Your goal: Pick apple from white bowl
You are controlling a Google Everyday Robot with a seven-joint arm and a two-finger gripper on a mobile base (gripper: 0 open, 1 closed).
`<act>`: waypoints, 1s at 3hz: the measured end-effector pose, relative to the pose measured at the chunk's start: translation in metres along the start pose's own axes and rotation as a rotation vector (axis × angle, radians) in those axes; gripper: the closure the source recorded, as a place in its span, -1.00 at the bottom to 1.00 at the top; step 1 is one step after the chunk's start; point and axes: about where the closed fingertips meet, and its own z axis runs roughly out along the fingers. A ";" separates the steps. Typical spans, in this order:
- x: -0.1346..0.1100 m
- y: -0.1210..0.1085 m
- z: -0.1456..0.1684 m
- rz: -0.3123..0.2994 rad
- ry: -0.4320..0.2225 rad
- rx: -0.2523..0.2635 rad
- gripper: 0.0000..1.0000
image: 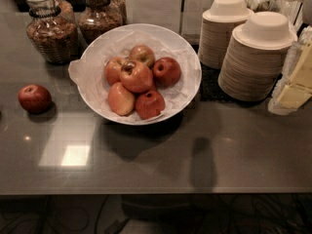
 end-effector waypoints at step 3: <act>-0.028 0.002 0.028 0.008 -0.066 -0.013 -1.00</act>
Offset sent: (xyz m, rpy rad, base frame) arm 0.0059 0.0064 -0.0128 0.0312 0.0095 -0.0045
